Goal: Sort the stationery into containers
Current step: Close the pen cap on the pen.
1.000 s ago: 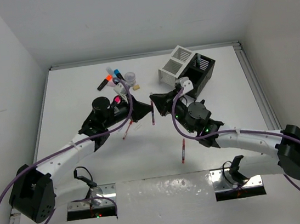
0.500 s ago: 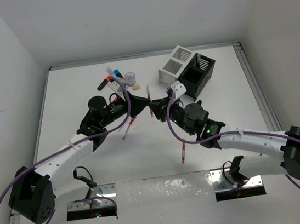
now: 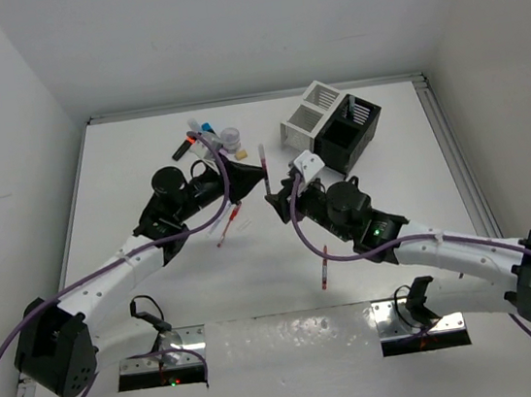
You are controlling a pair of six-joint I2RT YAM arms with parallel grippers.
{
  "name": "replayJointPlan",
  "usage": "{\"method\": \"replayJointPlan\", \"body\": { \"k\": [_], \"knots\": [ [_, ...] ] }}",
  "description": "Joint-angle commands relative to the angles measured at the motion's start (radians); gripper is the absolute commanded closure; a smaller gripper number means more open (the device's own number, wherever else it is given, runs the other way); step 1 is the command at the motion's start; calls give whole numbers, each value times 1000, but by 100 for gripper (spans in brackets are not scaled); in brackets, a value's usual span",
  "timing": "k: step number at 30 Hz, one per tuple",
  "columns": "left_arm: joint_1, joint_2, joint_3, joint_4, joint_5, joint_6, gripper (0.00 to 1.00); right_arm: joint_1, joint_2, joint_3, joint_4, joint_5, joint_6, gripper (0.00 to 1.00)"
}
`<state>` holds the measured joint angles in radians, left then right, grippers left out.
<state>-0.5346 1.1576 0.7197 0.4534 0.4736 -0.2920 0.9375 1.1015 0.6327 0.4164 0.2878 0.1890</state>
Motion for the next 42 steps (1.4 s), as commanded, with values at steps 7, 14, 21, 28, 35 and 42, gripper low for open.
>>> {"method": "replayJointPlan", "body": {
  "k": [7, 14, 21, 28, 35, 42],
  "knots": [
    [8, -56, 58, 51, 91, 14, 100, -20, 63, 55, 10, -72, -51, 48],
    [7, -61, 52, 34, 92, 14, 100, -48, 61, 42, 113, -50, -25, 49],
    [7, -53, 34, 56, 91, 1, 100, -59, 93, 47, 160, -98, 18, 75],
    [7, -44, 20, 80, 79, -6, 100, -59, 113, 45, 205, -133, 26, 100],
    [7, -36, 3, 136, 69, -38, 88, -58, 106, 28, 236, -148, 23, 100],
    [-1, -36, -2, 143, 204, 20, 87, -60, 98, 13, 277, -160, 24, 100]
  ]
}}
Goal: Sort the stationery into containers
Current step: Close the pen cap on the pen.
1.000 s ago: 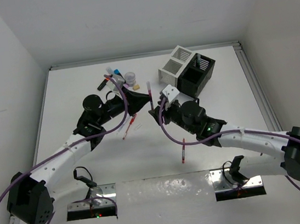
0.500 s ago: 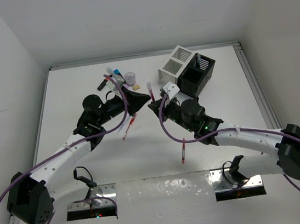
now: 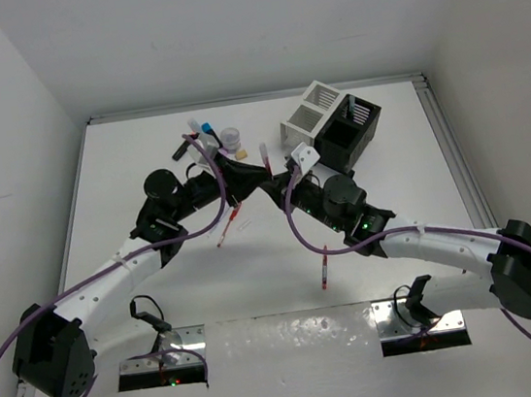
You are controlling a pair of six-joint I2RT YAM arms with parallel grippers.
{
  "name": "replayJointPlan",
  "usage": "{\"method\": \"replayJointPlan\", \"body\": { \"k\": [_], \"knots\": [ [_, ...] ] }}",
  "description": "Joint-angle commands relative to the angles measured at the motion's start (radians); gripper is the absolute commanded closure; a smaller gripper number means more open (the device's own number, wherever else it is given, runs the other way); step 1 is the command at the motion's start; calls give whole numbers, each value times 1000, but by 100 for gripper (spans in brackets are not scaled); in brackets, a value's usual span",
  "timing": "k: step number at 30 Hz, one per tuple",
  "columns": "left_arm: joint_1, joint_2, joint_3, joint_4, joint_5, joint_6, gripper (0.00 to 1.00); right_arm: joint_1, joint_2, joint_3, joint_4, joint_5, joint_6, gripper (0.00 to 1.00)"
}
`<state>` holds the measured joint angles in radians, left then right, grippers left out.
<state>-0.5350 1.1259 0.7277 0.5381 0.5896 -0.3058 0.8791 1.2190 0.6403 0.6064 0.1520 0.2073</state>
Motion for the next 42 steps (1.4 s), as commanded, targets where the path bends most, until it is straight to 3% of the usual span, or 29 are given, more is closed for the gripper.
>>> {"method": "replayJointPlan", "body": {
  "k": [1, 5, 9, 15, 21, 24, 28, 32, 35, 36, 38, 42],
  "knots": [
    [0, -6, -11, 62, 93, 34, 87, 0, -19, 2, 90, -31, 6, 100],
    [0, -6, -14, 118, 85, -10, 78, 0, -24, -2, 95, -55, 3, 100],
    [-2, 2, -8, 198, 52, -102, 78, 0, -33, -4, 105, -80, 9, 100],
    [-39, 11, -14, 168, 4, -90, 80, 3, -36, -1, 122, -101, 21, 100],
    [-49, 15, -14, 175, -60, -89, 74, 12, -35, 5, 113, -117, 21, 100],
    [-49, 23, -13, 192, -60, -92, 79, 15, -33, 12, 112, -129, 21, 100],
    [-51, 25, -14, 189, -68, -88, 100, 15, -35, 13, 116, -124, 24, 100],
    [-51, 18, -14, 172, -70, -66, 100, 15, -33, 22, 95, -120, 23, 100],
    [-46, 9, -7, 125, -74, -12, 100, 14, -49, 29, 35, -97, 21, 75],
    [-39, 5, -4, 94, -71, 25, 100, 11, -70, 24, -32, -86, 14, 57],
    [-26, 2, -1, 69, -57, 42, 100, 11, -102, 16, -88, -72, -3, 44],
    [-13, -12, -2, 2, -45, 129, 100, 3, -208, 24, -267, -19, -58, 33]
  ]
}}
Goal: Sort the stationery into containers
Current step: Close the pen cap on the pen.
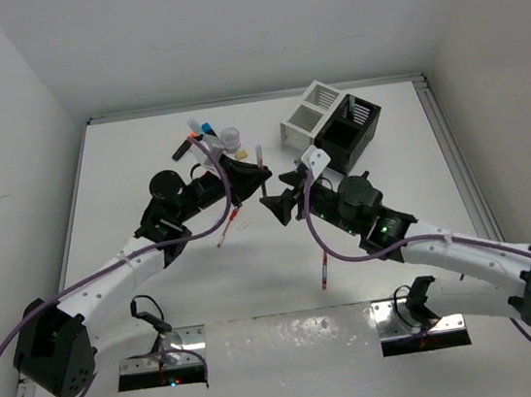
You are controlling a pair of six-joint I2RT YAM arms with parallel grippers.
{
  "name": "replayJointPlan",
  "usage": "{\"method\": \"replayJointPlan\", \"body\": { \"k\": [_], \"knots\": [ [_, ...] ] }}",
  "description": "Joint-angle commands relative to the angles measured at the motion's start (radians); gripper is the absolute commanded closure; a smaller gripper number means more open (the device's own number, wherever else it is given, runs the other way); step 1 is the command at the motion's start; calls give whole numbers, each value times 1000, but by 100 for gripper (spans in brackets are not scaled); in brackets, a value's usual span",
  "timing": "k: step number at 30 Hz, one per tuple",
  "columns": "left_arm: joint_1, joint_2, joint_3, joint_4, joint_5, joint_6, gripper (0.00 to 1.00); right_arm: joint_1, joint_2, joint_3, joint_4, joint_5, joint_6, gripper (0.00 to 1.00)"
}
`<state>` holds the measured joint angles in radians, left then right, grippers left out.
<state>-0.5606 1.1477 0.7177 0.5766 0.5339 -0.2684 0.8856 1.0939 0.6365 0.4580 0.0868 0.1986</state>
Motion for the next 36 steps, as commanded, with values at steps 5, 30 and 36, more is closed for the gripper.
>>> {"method": "replayJointPlan", "body": {
  "k": [5, 30, 36],
  "knots": [
    [-2, -34, -3, -136, 11, 228, 100, -17, -181, 153, -307, 41, -117, 43],
    [-33, -60, -12, -120, 43, 279, 100, -45, 67, 229, -7, 4, 39, 77],
    [-35, -57, 9, -75, 44, 196, 100, -59, 63, 187, -5, -39, 70, 79]
  ]
}}
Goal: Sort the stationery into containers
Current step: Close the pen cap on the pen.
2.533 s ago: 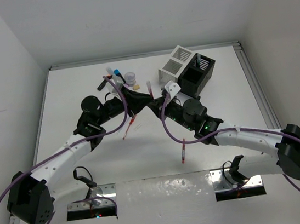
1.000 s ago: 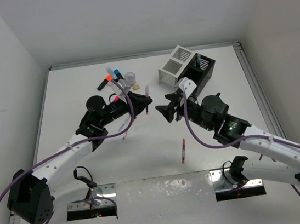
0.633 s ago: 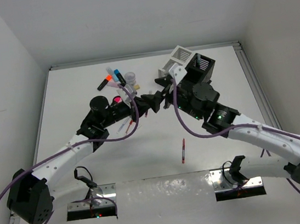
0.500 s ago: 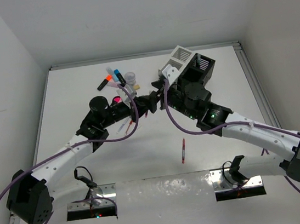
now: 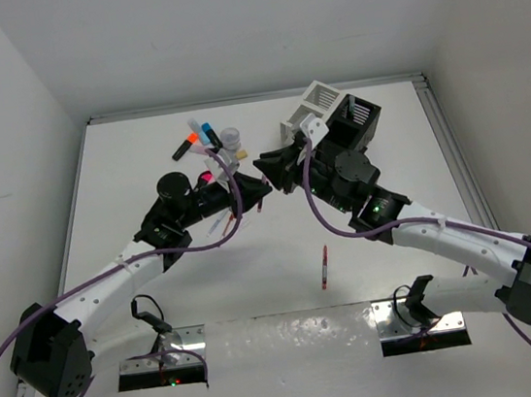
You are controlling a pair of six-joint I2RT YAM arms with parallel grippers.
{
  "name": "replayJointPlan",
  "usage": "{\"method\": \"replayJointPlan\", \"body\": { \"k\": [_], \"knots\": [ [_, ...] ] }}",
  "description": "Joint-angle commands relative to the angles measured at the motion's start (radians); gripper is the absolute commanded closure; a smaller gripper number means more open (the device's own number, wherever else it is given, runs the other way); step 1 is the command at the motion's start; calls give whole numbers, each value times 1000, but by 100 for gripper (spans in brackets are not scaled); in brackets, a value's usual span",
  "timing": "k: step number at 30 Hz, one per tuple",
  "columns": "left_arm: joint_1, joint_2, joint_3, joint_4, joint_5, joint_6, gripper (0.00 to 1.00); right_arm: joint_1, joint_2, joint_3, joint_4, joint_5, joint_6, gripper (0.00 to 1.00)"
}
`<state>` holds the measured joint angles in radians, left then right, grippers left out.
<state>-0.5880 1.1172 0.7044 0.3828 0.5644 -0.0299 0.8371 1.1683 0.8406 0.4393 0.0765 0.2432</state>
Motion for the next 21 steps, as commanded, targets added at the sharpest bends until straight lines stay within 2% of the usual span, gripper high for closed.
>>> {"method": "replayJointPlan", "body": {
  "k": [1, 5, 9, 12, 15, 18, 21],
  "knots": [
    [-7, -25, 27, 119, 11, -48, 100, -10, -9, -15, 9, -38, 25, 79],
    [-7, -20, 30, 119, 3, -59, 100, -9, 1, -9, -13, -47, 25, 77],
    [-7, -16, 40, 108, -14, -73, 100, -10, 4, -21, -25, -43, 31, 66],
    [-7, -14, 40, 105, -9, -73, 100, -9, -2, -25, -17, -43, 34, 63],
    [-7, -13, 41, 103, -8, -73, 100, -9, -4, -18, -13, -41, 28, 67],
    [-7, -11, 43, 102, -6, -70, 100, -9, -12, -28, 18, -32, 22, 86],
    [-6, -11, 41, 97, 0, -68, 100, -10, -19, -41, 32, -34, 19, 87]
  ]
}}
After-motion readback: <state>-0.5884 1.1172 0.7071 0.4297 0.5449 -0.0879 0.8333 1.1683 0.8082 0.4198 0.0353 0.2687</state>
